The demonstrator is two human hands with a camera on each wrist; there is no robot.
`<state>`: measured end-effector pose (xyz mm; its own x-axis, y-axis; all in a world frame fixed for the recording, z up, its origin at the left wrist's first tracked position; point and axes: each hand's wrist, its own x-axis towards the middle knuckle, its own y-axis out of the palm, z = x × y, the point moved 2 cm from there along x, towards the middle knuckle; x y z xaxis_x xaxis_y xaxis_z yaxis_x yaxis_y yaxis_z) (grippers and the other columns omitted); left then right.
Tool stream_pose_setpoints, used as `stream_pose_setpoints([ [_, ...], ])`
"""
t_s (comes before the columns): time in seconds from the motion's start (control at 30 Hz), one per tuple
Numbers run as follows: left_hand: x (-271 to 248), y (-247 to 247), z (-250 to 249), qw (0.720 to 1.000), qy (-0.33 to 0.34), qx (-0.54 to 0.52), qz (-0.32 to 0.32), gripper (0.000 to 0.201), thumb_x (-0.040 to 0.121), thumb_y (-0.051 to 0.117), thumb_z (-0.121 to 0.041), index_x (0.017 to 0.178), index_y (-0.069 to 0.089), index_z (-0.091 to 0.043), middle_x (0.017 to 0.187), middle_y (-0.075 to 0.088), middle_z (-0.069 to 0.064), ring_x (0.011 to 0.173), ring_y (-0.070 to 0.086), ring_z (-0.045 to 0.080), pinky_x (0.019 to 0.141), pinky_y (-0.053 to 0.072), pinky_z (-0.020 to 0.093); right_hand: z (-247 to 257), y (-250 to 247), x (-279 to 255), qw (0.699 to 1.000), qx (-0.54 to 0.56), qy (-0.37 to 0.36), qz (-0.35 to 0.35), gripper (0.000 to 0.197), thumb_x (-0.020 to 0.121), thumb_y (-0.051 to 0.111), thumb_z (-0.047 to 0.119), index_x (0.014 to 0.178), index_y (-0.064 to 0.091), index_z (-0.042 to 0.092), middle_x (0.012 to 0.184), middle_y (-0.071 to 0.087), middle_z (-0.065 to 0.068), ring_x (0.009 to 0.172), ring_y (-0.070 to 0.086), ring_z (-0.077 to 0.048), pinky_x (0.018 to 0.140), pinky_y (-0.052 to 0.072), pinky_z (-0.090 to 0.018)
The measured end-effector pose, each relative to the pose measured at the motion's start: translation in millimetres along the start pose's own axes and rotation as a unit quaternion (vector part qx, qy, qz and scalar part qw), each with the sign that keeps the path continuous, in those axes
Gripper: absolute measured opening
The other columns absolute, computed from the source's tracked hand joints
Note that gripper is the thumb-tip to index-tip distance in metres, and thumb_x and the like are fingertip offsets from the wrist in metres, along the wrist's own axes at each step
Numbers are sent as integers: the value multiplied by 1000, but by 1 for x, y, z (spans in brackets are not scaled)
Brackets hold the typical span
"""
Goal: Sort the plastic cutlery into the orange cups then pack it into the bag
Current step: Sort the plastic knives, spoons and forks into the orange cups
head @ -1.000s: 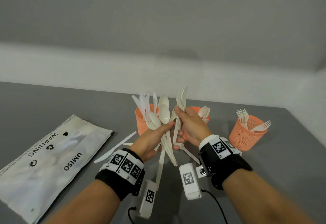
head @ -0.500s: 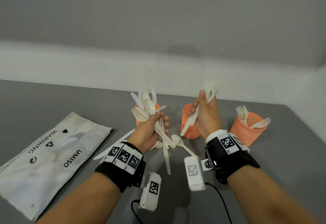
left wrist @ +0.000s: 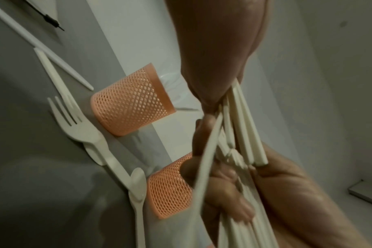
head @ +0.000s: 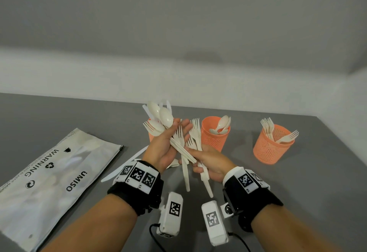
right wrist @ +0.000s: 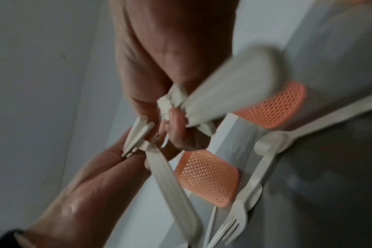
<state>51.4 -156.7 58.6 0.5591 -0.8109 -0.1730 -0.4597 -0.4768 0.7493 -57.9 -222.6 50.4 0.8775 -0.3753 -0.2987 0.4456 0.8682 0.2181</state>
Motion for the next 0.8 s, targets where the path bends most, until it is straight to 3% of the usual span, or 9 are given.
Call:
stream_pose_setpoints([
  [0.13, -4, 2, -3, 1000, 2, 13, 12, 11, 93, 50, -16, 94, 59, -9, 107, 65, 13, 107, 63, 26, 101, 44, 39, 2, -3, -3, 1000, 25, 0, 9, 12, 93, 52, 19, 88, 58, 9, 59, 59, -2, 39, 37, -4, 33, 27, -13],
  [0.23, -4, 0, -7, 999, 5, 42, 15, 17, 94, 49, -21, 84, 63, -17, 99, 65, 2, 105, 61, 20, 102, 42, 39, 0, -9, -3, 1000, -2, -2, -4, 14, 94, 50, 24, 89, 56, 12, 55, 52, 4, 42, 37, -3, 36, 29, -14],
  [0.37, -2, -2, -13, 997, 18, 78, 17, 26, 97, 44, -27, 79, 61, -21, 95, 66, -8, 101, 63, 8, 82, 44, 28, -1, -23, -7, 999, -17, 8, -30, 20, 97, 44, 25, 92, 57, 11, 53, 42, 5, 47, 35, -6, 41, 33, -16],
  [0.43, -1, -2, -14, 997, 26, 70, 12, 25, 98, 43, -26, 80, 58, -19, 78, 66, -6, 79, 67, 8, 74, 49, 25, 2, -29, -11, 997, -48, -2, -63, 28, 97, 43, 31, 100, 58, 8, 51, 39, 5, 44, 36, -7, 40, 35, -18],
  [0.5, -2, 0, -12, 995, 33, 89, -9, 21, 97, 47, -26, 83, 58, -15, 55, 51, -6, 47, 52, 7, 59, 51, 24, 9, -33, -15, 993, -62, -42, -92, 32, 95, 47, 35, 103, 56, 5, 51, 35, 4, 39, 31, -6, 36, 29, -17],
  [0.57, -4, 4, -5, 983, 50, 173, -33, 15, 95, 53, -25, 86, 54, -13, 49, 36, -6, 39, 34, 7, 47, 43, 21, 19, -33, -19, 986, -81, -93, -110, 27, 92, 53, 30, 102, 53, 4, 46, 34, 9, 37, 26, -5, 34, 24, -16],
  [0.63, -8, 10, 4, 958, 64, 277, -31, 13, 92, 57, -16, 84, 48, -14, 58, 37, -3, 45, 34, 9, 42, 36, 20, 30, -28, -23, 976, -107, -146, -120, 13, 87, 62, 22, 89, 55, 12, 42, 38, 12, 35, 29, -4, 35, 26, -16],
  [0.7, -9, 16, 13, 923, 69, 378, 6, 13, 88, 60, -9, 85, 49, -15, 69, 46, 1, 56, 46, 11, 43, 39, 18, 39, -19, -25, 963, -121, -206, -121, 12, 81, 68, 12, 83, 56, 13, 43, 48, 13, 38, 42, -1, 41, 36, -15],
  [0.8, -17, 33, 24, 887, 94, 443, 87, 19, 89, 54, -2, 100, 61, -15, 88, 68, 2, 76, 67, 6, 64, 56, 21, 46, -7, -25, 942, -161, -263, -134, 20, 74, 73, 3, 80, 58, 15, 49, 58, 20, 51, 55, 7, 56, 44, -8],
])
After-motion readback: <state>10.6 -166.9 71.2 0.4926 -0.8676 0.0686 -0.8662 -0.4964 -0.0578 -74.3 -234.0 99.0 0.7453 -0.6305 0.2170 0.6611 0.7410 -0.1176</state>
